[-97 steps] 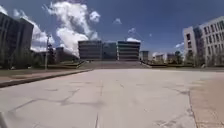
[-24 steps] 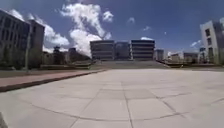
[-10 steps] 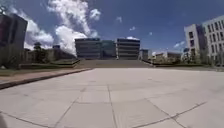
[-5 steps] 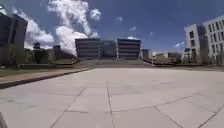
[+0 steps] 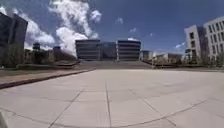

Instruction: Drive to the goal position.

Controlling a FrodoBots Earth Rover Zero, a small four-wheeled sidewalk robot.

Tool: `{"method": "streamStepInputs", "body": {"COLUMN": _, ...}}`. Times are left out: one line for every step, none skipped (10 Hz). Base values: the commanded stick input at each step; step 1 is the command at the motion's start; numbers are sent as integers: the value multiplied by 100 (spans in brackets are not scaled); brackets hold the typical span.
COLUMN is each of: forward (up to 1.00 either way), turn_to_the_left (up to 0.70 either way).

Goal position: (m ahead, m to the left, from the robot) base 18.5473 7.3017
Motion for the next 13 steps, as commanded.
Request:
{"method": "streamStepInputs", "body": {"forward": 70, "turn_to_the_left": 0}}
{"method": "streamStepInputs", "body": {"forward": 70, "turn_to_the_left": 0}}
{"method": "streamStepInputs", "body": {"forward": 70, "turn_to_the_left": 0}}
{"method": "streamStepInputs", "body": {"forward": 70, "turn_to_the_left": 0}}
{"method": "streamStepInputs", "body": {"forward": 70, "turn_to_the_left": 0}}
{"method": "streamStepInputs", "body": {"forward": 70, "turn_to_the_left": 0}}
{"method": "streamStepInputs", "body": {"forward": 70, "turn_to_the_left": 0}}
{"method": "streamStepInputs", "body": {"forward": 70, "turn_to_the_left": 0}}
{"method": "streamStepInputs", "body": {"forward": 70, "turn_to_the_left": 0}}
{"method": "streamStepInputs", "body": {"forward": 70, "turn_to_the_left": 0}}
{"method": "streamStepInputs", "body": {"forward": 70, "turn_to_the_left": 0}}
{"method": "streamStepInputs", "body": {"forward": 70, "turn_to_the_left": 0}}
{"method": "streamStepInputs", "body": {"forward": 70, "turn_to_the_left": 0}}
